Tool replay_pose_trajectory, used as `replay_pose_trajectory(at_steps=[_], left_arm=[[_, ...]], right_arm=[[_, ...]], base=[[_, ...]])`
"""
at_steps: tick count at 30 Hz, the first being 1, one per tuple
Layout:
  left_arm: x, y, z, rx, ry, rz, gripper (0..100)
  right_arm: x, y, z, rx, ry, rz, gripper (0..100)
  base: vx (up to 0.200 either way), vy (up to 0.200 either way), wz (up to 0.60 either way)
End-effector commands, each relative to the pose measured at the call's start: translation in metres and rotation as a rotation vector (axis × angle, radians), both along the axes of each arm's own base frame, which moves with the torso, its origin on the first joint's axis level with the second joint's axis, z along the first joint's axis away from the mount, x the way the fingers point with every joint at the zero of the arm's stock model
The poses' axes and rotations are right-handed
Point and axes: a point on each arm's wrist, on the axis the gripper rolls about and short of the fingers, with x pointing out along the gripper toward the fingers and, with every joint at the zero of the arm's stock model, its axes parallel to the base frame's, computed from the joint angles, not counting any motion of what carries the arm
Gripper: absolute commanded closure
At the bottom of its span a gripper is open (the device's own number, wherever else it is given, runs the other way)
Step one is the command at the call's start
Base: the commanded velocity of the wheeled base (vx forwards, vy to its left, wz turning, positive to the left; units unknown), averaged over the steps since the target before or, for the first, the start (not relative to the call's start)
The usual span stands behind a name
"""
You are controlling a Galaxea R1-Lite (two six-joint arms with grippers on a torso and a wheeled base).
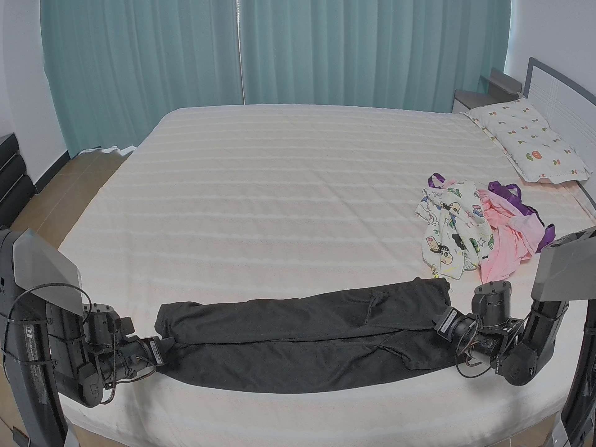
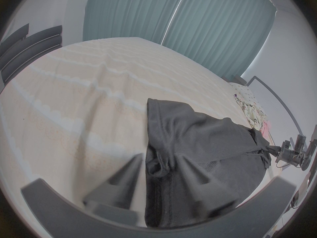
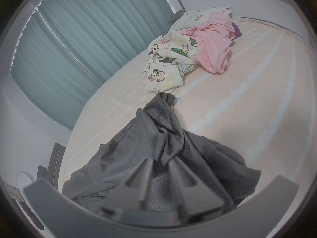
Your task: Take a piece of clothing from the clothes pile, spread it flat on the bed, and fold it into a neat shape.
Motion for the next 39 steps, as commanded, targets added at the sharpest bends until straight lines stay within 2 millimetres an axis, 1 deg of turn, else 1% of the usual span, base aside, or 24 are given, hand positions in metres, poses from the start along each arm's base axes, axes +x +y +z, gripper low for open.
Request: replay_pose_trajectory(at_steps=[1,4,5,7,8,9,11,12,16,17,18,21,23,24,25,26,28,30,34,39], left_arm=[[0.000,0.000,0.000,-0.005,-0.009,-0.003,0],[-0.001,0.000,0.003,-0.026,-0.015,-0.014,0],[0.000,0.004,0.014,-0.049,-0.055,-0.018,0],[0.000,0.009,0.023,-0.081,-0.085,-0.002,0],[0.000,0.009,0.023,-0.081,-0.085,-0.002,0],[0.002,0.013,0.039,-0.145,-0.134,0.002,0],[0.002,0.015,0.046,-0.178,-0.147,0.005,0],[0.007,0.017,0.053,-0.211,-0.153,0.016,0],[0.024,0.022,0.065,-0.331,-0.147,0.101,0],[0.024,0.022,0.065,-0.331,-0.147,0.101,0],[0.032,0.024,0.066,-0.367,-0.136,0.130,0],[0.043,0.025,0.067,-0.365,-0.133,0.134,0],[0.065,0.027,0.068,-0.364,-0.119,0.136,0],[0.071,0.028,0.069,-0.364,-0.092,0.143,0],[0.073,0.028,0.069,-0.363,-0.086,0.143,0],[0.083,0.029,0.072,-0.363,-0.034,0.153,0],[0.086,0.029,0.071,-0.370,0.046,0.156,0],[0.084,0.029,0.067,-0.369,0.097,0.149,0],[0.084,0.035,0.057,-0.372,0.122,0.106,0],[0.085,0.034,0.057,-0.407,0.130,0.066,0]], right_arm=[[-0.001,0.001,0.001,0.001,-0.002,0.008,0],[-0.001,0.002,0.006,0.009,-0.026,0.007,0],[-0.001,0.000,0.015,0.018,-0.050,0.002,0],[-0.001,-0.001,0.020,0.023,-0.065,0.000,0],[-0.001,-0.001,0.020,0.023,-0.065,0.000,0],[-0.001,-0.002,0.025,0.028,-0.082,-0.003,0],[-0.001,-0.001,0.026,0.030,-0.087,-0.001,0],[-0.001,-0.001,0.025,0.029,-0.084,-0.001,0],[0.000,0.000,0.022,0.033,-0.075,0.005,0],[0.000,0.000,0.022,0.033,-0.075,0.005,0],[0.000,0.000,0.021,0.044,-0.069,0.014,0],[0.000,0.001,0.019,0.053,-0.060,0.026,0],[-0.001,0.002,0.018,0.072,-0.053,0.027,0],[0.000,0.003,0.018,0.079,-0.053,0.030,0],[0.000,0.003,0.018,0.079,-0.053,0.030,0],[0.000,0.003,0.019,0.083,-0.053,0.037,0],[-0.001,0.004,0.018,0.087,-0.050,0.044,0],[-0.001,0.004,0.018,0.090,-0.049,0.050,0],[-0.001,0.008,0.015,0.089,-0.039,0.062,0],[-0.001,0.009,0.014,0.088,-0.034,0.066,0]], base=[[0.000,0.000,0.00],[0.000,0.000,0.00],[0.000,0.000,0.00],[0.000,0.000,0.00],[0.000,0.000,0.00],[0.000,0.000,0.00],[0.000,0.000,0.00],[0.000,0.000,0.00],[0.000,0.000,0.00],[0.000,0.000,0.00],[0.000,0.000,0.00],[0.000,0.000,0.00],[0.000,0.000,0.00],[0.000,0.000,0.00],[0.000,0.000,0.00],[0.000,0.000,0.00],[0.000,0.000,0.00],[0.000,0.000,0.00],[0.000,0.000,0.00],[0.000,0.000,0.00]])
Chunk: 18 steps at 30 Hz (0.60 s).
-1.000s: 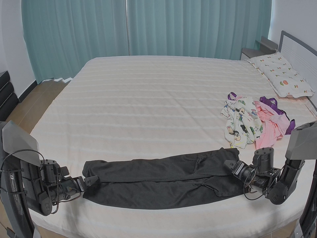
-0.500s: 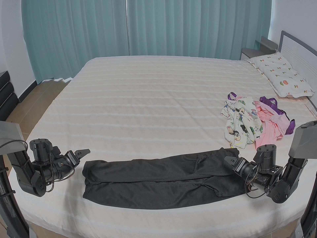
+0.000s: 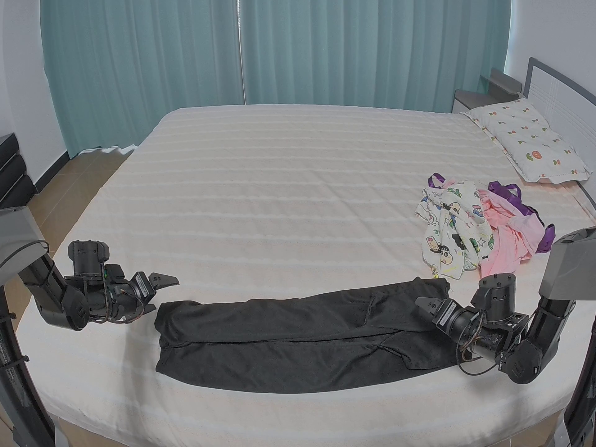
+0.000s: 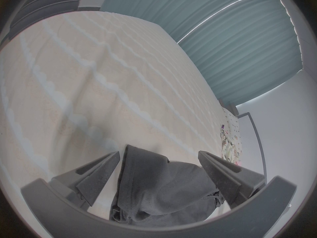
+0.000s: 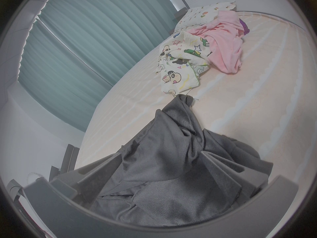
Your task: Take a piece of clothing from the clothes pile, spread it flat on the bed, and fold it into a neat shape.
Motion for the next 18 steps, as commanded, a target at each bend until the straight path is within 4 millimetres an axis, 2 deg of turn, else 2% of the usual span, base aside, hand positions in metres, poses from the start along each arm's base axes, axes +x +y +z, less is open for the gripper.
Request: replay_pose_trajectory(at_steps=[1,6,16,17,18], left_arm=[[0.005,0.002,-0.004,-0.009,0.002,-0.008,0],[0.007,0.003,-0.016,-0.008,0.034,-0.007,0],[0.007,0.001,-0.025,-0.008,0.057,-0.020,0],[0.007,0.001,-0.027,-0.009,0.063,-0.020,100],[0.007,0.001,-0.028,-0.006,0.065,-0.021,100]], right_arm=[[0.000,0.002,-0.005,-0.004,0.015,0.008,0],[0.001,0.003,-0.005,-0.002,0.009,0.010,0],[0.002,0.003,-0.005,-0.001,0.008,0.010,0],[0.002,0.003,-0.005,-0.001,0.008,0.010,0],[0.002,0.003,-0.005,-0.001,0.008,0.010,0]], base=[[0.000,0.000,0.00],[0.000,0.000,0.00],[0.000,0.000,0.00],[0.000,0.000,0.00],[0.000,0.000,0.00]])
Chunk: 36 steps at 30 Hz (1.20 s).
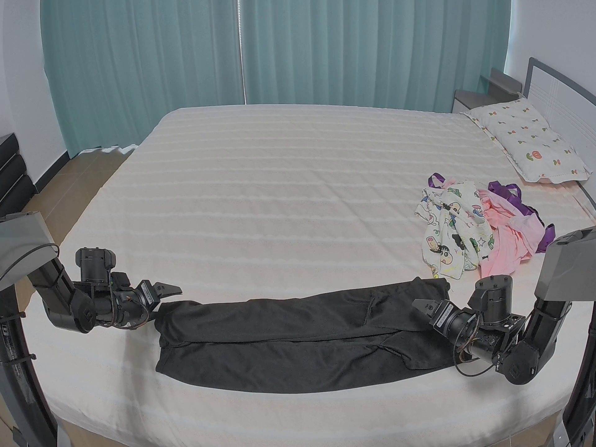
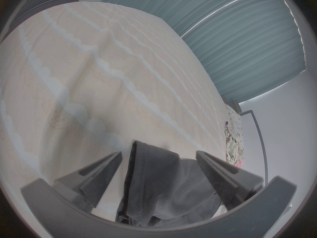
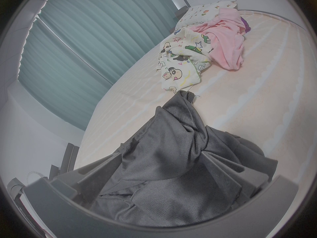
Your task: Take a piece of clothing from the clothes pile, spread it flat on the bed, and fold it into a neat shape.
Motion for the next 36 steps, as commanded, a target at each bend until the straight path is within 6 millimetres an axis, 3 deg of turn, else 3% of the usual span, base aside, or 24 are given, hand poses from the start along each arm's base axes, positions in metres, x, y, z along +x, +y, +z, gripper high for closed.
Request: replay_pose_trajectory(at_steps=[1,5,18,34,35,36], left_arm=[[0.001,0.000,-0.007,0.001,0.020,-0.001,100],[0.001,-0.001,-0.014,0.006,0.035,0.000,100],[0.014,0.011,0.000,-0.073,0.009,0.123,100],[0.015,0.020,-0.001,-0.061,-0.027,0.165,100],[0.015,0.020,-0.001,-0.061,-0.027,0.165,0],[0.015,0.019,-0.001,-0.063,-0.029,0.165,0]], right_arm=[[0.000,0.000,-0.001,-0.001,0.001,0.001,0],[0.000,0.000,-0.001,-0.001,0.003,0.001,0],[0.000,0.000,-0.001,-0.002,0.006,0.001,0],[0.000,0.001,-0.003,-0.005,0.014,0.002,0],[0.000,0.001,-0.004,-0.006,0.016,0.002,0],[0.000,0.001,-0.006,-0.008,0.020,0.002,0]], base=[[0.000,0.000,0.00],[0.000,0.000,0.00],[0.000,0.000,0.00],[0.000,0.000,0.00],[0.000,0.000,0.00],[0.000,0.000,0.00]])
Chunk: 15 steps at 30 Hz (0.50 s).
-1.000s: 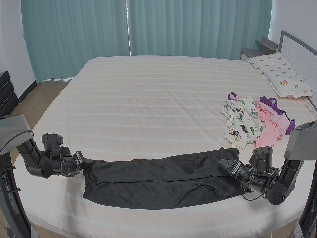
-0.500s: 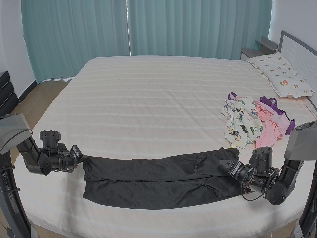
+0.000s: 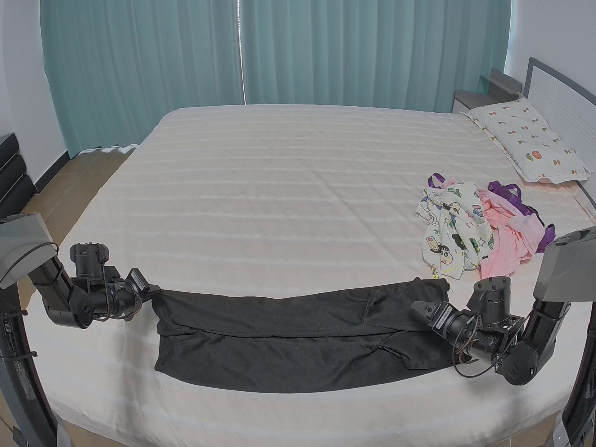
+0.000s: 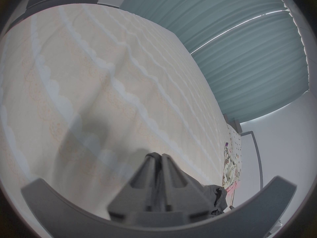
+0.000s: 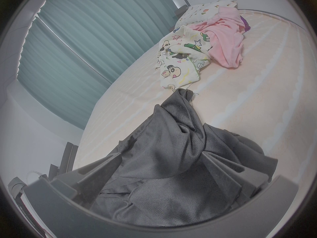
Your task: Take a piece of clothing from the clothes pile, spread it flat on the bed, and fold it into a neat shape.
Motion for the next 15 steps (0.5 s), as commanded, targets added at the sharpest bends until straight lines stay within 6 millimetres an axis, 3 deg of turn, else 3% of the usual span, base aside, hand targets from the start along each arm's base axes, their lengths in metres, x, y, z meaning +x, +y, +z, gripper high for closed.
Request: replay_pose_trajectory(at_steps=[1,9,15], left_arm=[[-0.001,-0.001,0.000,-0.002,0.001,-0.001,0],[-0.005,-0.001,-0.001,-0.025,0.016,-0.005,0],[-0.006,0.000,0.003,-0.109,0.019,-0.017,0]], right_arm=[[0.001,0.000,-0.004,-0.003,0.008,0.000,0],[0.007,-0.001,0.002,0.032,-0.015,-0.029,0],[0.011,-0.014,0.010,0.040,-0.042,-0.074,0]], base=[[0.000,0.000,0.00],[0.000,0.000,0.00],[0.000,0.000,0.00]])
